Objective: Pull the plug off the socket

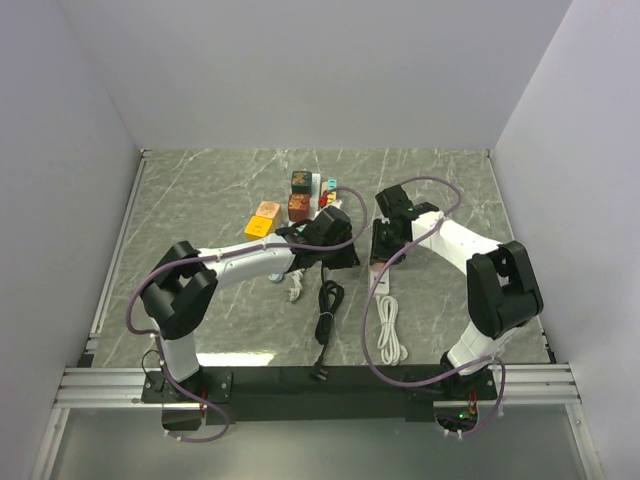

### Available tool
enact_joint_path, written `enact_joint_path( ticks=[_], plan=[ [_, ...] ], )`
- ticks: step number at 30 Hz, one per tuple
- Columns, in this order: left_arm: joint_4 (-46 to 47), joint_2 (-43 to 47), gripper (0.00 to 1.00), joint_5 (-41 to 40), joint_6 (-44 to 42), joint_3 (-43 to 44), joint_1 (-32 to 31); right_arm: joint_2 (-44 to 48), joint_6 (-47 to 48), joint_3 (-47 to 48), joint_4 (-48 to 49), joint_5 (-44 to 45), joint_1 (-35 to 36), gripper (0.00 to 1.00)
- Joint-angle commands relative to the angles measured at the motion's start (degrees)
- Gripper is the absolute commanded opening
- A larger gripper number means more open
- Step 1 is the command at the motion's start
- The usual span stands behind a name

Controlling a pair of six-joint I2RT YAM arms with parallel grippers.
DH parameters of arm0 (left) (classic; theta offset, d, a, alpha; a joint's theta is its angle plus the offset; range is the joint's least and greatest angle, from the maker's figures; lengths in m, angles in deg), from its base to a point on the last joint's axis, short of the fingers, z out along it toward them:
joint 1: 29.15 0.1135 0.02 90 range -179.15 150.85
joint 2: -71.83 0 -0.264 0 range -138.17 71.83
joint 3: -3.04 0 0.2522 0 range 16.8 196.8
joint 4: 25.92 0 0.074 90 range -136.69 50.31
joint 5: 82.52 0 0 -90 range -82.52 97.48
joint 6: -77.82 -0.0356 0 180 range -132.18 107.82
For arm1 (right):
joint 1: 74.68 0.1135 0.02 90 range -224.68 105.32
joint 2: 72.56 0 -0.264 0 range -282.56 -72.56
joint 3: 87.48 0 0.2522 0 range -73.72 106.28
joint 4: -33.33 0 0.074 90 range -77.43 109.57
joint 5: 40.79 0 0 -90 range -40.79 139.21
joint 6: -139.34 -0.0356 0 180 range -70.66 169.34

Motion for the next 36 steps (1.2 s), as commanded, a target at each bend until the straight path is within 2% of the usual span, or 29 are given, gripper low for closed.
enact_joint_path(
  ticks=[1,4,7,13,20,24,26,29,30,32,33,34,36],
  plan=[
    [6.83,-1.91,0.35,3.63,-0.5,-0.68,-1.53,4.05,-3.91,3.58,-0.03,-6.55,-1.4,0.0],
    [8.15,-3.59,0.56,5.12,-0.85,-0.94,-1.79,4.32,-5.75,4.19,0.32,-9.99,-3.59,0.0],
    [11.22,-3.33,0.63,6.18,-1.38,-3.4,-1.71,4.41,-6.55,4.37,0.5,-13.07,-5.27,0.0],
    [16.33,-1.74,0.64,8.29,-2.7,-7.54,-1.71,5.19,-7.78,2.97,2.43,-20.89,-9.05,0.0],
    [22.39,-1.3,0.64,10.93,-2.79,-9.21,-1.79,5.55,-5.67,2.7,2.61,-27.84,-9.41,0.0],
    [19.41,-4.02,0.64,9.26,-3.58,-6.58,-1.79,5.28,-4.79,2.35,2.87,-30.83,-9.4,0.0],
    [19.06,-4.99,0.62,8.12,-3.49,-6.22,-1.79,5.28,-4.0,2.44,2.43,-31.88,-9.32,0.0],
    [19.49,-5.52,0.52,8.03,-3.05,-6.05,-1.71,5.28,-2.95,2.61,1.55,-32.76,-9.32,0.0],
    [19.49,-5.61,0.4,7.94,-2.96,-5.96,-1.79,5.28,-2.77,2.61,1.38,-32.94,-9.32,0.0],
    [19.32,-5.61,0.27,7.07,-2.88,-6.04,-1.79,5.55,-2.68,2.52,1.03,-33.2,-9.41,0.0],
    [19.14,-5.44,0.11,6.62,-2.79,-6.13,-1.79,5.64,-2.77,2.52,1.02,-33.12,-9.49,0.0],
    [18.27,-5.43,0.02,6.1,-2.79,-6.13,-1.79,5.72,-2.94,2.52,0.76,-33.12,-9.58,0.0],
    [16.25,-5.78,0.0,4.43,-2.18,-5.69,-1.62,6.07,-3.29,2.7,0.59,-32.85,-10.28,0.0]
  ],
)
